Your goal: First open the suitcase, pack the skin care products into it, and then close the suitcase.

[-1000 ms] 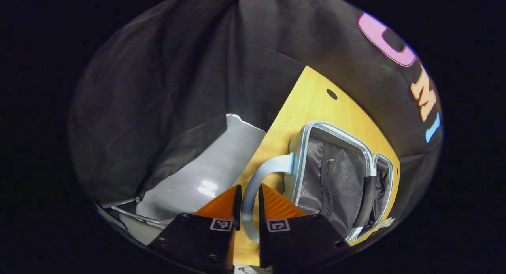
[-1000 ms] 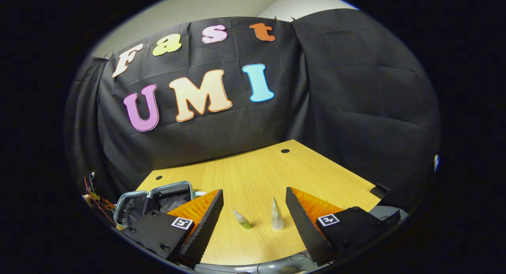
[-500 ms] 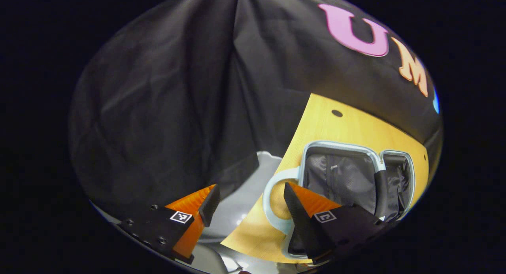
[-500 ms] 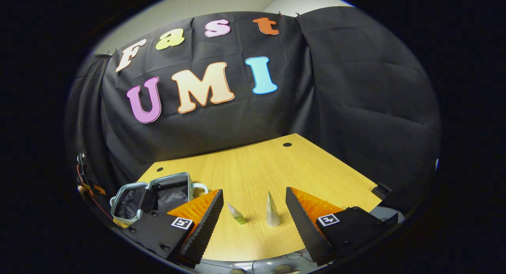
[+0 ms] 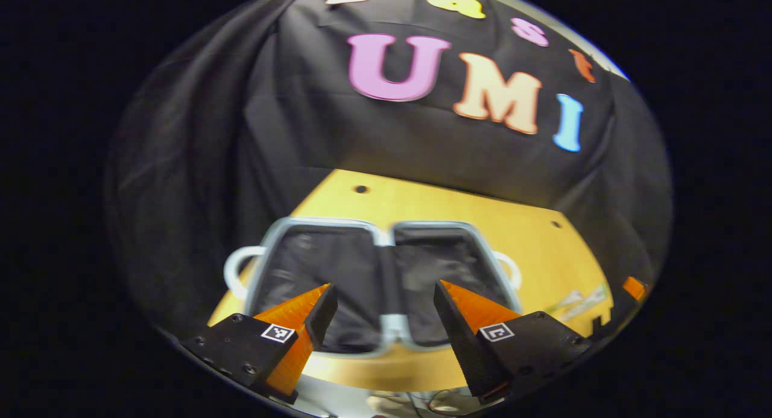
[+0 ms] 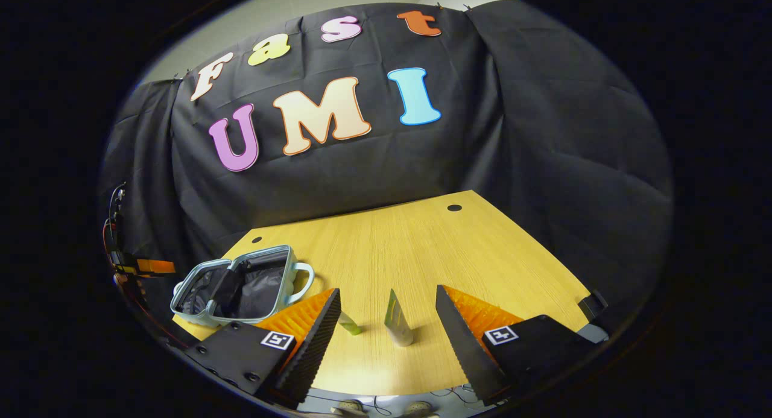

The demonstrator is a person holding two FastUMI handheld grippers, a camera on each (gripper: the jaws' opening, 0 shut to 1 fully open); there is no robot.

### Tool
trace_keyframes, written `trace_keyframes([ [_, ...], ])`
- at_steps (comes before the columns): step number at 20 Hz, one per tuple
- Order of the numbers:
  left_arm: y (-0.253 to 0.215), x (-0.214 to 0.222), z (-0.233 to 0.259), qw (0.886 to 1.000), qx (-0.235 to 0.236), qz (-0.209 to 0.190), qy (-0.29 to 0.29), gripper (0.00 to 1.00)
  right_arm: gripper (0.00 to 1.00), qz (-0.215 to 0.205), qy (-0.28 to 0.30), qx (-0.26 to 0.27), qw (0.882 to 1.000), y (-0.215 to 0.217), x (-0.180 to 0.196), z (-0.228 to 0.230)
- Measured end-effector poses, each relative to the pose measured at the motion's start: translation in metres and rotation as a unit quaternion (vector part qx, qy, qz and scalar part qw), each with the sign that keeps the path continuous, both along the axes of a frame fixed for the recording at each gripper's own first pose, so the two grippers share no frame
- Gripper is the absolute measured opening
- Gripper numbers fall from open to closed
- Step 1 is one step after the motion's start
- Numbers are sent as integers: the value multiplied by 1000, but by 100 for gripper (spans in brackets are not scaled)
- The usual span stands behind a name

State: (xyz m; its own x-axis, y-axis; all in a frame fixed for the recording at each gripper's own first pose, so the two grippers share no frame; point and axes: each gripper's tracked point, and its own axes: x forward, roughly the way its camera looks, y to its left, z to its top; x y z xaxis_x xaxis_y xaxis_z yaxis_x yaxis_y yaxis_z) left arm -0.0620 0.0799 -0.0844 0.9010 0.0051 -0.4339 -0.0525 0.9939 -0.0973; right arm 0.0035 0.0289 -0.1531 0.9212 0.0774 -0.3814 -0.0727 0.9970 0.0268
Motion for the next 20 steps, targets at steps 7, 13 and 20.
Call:
trace_keyframes([
  [7, -189, 0, -71, 991, -59, -118, 26, 95, 94, 57, 30, -9, 998, -22, 12, -15],
  [13, -276, 22, -116, 980, -74, -180, 39, 96, 98, 85, 46, -10, 995, -30, 20, -36],
  [20, -313, 53, -148, 972, -39, -226, 46, 94, 98, 98, 60, -8, 993, -26, 24, -68],
])
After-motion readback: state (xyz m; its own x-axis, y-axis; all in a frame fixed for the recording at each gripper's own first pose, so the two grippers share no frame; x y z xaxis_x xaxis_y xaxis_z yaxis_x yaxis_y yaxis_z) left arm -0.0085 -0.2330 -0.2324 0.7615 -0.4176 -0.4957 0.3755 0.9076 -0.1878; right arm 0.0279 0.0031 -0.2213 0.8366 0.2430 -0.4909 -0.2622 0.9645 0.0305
